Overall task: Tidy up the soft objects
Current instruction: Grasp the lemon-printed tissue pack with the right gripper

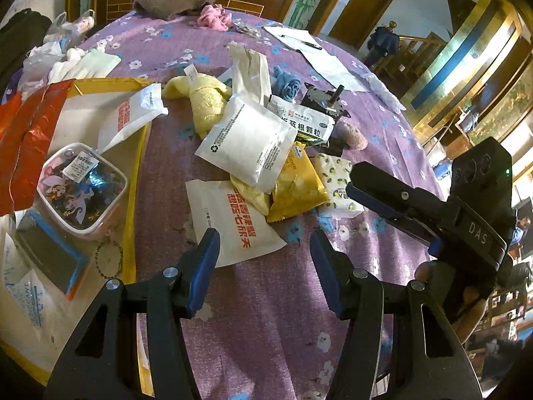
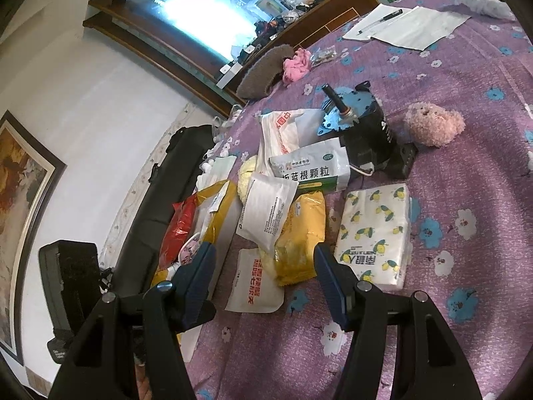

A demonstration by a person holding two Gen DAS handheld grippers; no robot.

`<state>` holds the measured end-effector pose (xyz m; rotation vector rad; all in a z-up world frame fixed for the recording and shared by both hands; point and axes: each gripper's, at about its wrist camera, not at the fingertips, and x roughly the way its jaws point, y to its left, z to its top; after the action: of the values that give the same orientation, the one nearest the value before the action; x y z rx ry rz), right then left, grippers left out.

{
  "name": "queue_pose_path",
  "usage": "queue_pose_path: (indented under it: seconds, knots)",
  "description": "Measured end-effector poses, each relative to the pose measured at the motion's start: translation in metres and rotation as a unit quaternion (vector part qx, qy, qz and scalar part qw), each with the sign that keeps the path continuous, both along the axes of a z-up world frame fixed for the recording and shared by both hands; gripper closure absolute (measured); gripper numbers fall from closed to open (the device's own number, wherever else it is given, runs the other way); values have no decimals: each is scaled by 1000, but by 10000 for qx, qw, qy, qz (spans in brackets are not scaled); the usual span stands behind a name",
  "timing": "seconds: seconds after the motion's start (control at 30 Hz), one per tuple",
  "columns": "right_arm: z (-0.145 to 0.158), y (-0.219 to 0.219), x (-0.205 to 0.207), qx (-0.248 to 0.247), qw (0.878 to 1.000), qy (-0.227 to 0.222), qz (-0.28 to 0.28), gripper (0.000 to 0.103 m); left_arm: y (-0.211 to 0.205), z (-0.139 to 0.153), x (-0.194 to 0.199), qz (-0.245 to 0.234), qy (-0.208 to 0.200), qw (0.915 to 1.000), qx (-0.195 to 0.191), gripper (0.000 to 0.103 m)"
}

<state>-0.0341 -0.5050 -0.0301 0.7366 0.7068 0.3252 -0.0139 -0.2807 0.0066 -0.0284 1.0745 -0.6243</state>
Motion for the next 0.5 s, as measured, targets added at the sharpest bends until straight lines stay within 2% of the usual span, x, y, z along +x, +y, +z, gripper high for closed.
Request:
queue_pose_path:
  seconds: [0.13, 0.3, 0.37, 0.5]
  knots:
    - [-1, -10, -1, -36, 9999, 95, -136, 42, 0, -3, 3, 1, 51, 10000, -12, 46]
    - [-4, -29, 1, -105, 9972, 403, -625, 42, -4, -9, 6, -29, 122, 9999, 43, 46]
    - [-7, -33, 5, -344, 9938, 655, -835, 42, -5, -12, 6, -27, 131, 9999, 99, 46]
    - [-11, -24, 19, -931, 9894, 795, -783, 42, -9, -14, 10, -22, 99, 9998, 169, 46]
